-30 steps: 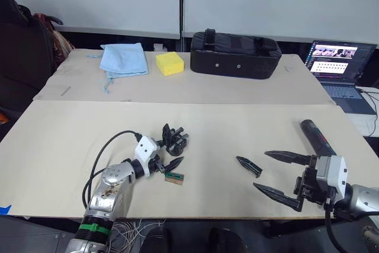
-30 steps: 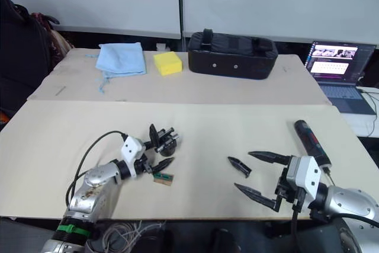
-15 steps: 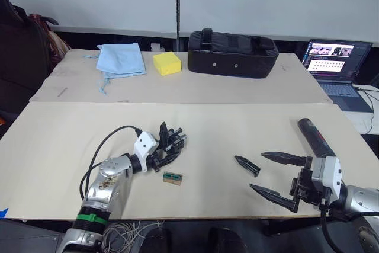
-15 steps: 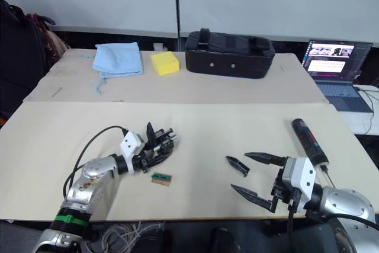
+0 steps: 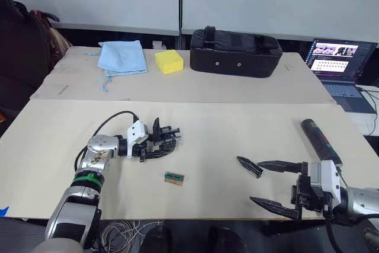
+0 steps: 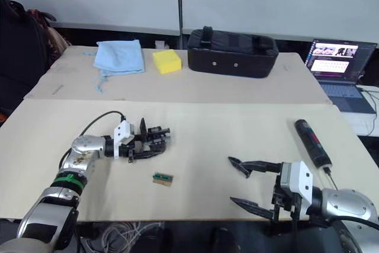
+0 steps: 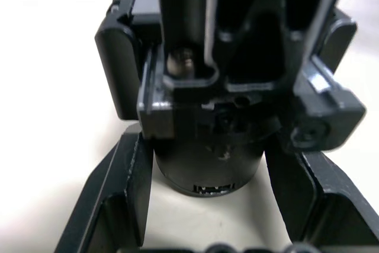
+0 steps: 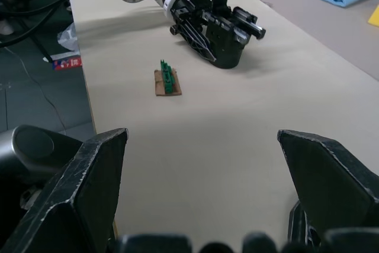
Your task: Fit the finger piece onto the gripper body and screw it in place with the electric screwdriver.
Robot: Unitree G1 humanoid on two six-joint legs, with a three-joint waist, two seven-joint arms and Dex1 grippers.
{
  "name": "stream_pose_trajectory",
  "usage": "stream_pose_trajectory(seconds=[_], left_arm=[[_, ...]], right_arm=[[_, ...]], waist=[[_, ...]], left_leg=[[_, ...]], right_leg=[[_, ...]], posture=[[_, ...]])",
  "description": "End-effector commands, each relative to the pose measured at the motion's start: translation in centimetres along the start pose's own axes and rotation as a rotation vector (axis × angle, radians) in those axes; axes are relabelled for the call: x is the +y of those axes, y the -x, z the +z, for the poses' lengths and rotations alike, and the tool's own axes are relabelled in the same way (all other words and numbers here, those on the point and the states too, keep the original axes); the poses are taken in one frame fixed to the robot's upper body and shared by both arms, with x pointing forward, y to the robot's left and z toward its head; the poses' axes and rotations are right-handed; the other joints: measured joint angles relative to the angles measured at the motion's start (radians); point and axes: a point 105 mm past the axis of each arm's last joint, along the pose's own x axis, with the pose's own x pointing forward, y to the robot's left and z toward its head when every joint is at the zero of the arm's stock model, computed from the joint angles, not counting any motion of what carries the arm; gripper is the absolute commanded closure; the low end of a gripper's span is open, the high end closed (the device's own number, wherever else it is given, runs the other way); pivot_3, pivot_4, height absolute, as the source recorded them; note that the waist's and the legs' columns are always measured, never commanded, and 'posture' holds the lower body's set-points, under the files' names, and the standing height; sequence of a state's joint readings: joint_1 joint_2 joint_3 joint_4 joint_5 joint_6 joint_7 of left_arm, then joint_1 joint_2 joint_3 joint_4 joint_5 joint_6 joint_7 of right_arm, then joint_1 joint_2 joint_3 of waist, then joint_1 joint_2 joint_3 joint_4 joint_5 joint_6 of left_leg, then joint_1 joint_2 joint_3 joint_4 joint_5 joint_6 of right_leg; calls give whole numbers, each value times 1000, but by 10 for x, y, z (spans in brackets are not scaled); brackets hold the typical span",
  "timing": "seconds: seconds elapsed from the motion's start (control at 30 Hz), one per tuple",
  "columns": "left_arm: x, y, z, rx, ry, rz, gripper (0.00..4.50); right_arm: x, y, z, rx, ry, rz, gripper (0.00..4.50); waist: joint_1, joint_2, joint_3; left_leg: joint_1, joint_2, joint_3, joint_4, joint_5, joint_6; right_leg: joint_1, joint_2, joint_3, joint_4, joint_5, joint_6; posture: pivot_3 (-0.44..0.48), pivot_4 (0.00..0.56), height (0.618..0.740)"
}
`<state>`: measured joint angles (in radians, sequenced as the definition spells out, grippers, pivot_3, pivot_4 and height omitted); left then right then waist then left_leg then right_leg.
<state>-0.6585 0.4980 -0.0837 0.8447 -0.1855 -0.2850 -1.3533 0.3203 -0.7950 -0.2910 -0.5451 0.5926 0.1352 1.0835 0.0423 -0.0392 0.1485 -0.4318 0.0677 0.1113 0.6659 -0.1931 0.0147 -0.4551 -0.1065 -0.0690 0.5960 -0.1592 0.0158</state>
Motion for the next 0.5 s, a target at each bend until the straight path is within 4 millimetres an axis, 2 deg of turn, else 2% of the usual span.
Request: stream_pose_trajectory(seconds=[0.03,0.13,0.2,0.3,0.4,0.5], left_arm=[[-1,-3,8,-46,-14,-37,2236],[3,-3,8,-52,-10,1,2236],[10,1,9,-59,-12,57,1204],[9,17,14,-74,-25,69,33],[-1,33,17,-71,-40,57,33],[-9,48,14,-63,-28,121,33]], right_arm=[[-2,3,11,-11,42,-13,0],[-3,3,11,-11,43,-16,0],[-4,3,12,-12,45,-15,0],[-8,5,16,-25,44,-21,0],[-11,8,20,-26,40,-10,0],[-14,9,22,-20,46,6,0]], waist=[[0,0,0],[1,0,0],[0,0,0],[-2,0,0],[-14,0,0],[-19,0,0]], left_leg=[[0,0,0,0,0,0],[0,0,0,0,0,0],[0,0,0,1,0,0],[0,0,0,1,0,0],[1,1,0,1,0,0],[2,2,-1,1,0,0]], right_leg=[[0,0,0,0,0,0],[0,0,0,0,0,0],[0,0,0,0,0,0],[0,0,0,1,0,0],[0,0,0,1,0,0],[0,0,0,2,0,0]], posture=[[0,150,740],[0,150,740],[0,150,740],[0,150,740],[0,150,740],[0,150,740]])
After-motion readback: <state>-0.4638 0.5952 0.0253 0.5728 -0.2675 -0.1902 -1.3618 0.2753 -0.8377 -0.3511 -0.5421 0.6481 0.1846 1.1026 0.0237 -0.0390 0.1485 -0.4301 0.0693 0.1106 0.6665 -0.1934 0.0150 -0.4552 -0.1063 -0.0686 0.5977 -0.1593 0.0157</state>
